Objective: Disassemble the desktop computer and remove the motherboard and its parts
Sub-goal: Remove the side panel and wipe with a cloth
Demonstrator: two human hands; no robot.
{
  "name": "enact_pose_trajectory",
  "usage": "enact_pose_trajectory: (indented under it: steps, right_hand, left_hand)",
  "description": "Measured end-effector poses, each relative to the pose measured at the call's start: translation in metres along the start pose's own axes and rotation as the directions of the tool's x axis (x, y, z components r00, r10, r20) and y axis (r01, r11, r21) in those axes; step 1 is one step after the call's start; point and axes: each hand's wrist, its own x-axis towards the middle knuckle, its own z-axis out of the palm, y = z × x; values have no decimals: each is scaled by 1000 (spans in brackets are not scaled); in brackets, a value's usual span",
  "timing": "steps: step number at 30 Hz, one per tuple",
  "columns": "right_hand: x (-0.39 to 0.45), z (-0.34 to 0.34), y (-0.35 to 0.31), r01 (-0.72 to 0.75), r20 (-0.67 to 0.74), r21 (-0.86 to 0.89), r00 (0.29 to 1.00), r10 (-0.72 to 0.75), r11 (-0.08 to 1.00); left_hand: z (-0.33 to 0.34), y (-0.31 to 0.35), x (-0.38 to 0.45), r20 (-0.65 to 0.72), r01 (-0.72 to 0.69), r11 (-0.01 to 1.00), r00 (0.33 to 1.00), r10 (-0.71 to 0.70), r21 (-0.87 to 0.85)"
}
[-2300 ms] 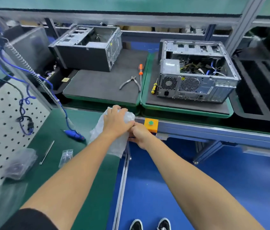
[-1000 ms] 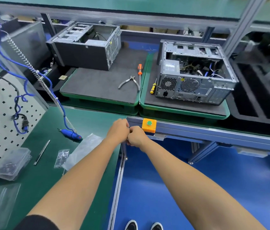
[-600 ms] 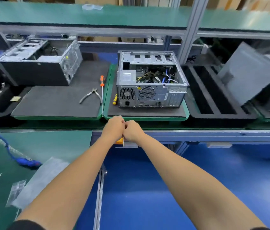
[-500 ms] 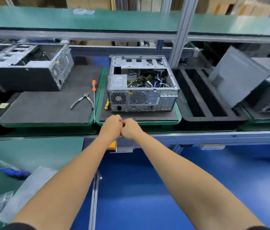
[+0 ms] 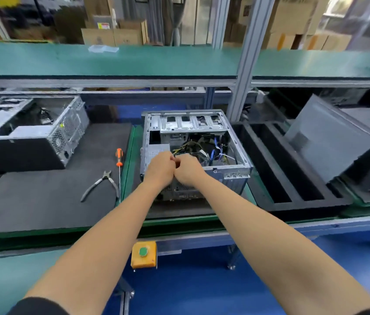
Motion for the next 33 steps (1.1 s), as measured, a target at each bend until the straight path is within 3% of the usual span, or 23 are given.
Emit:
enact_pose_trajectory:
  steps: [6,16,26,33]
  right_hand:
    - [48,-16,7,-35,-29,30,999,35,999]
    - [122,-47,56,-67,16,-59,998,68,996]
    - [176,-62,101,-69,110,-119,991,82,991]
    - [193,-55,94,-7,158,-196,987,38,981]
  left_hand:
    - [-2,7,59,55,-92,995,994,89,46]
    - [40,17,128,169,-113,990,981,98,82]
    - [67,13,172,251,-7,983,967,-40,181]
    - [61,16,199,419,-57,976,907,-38,211]
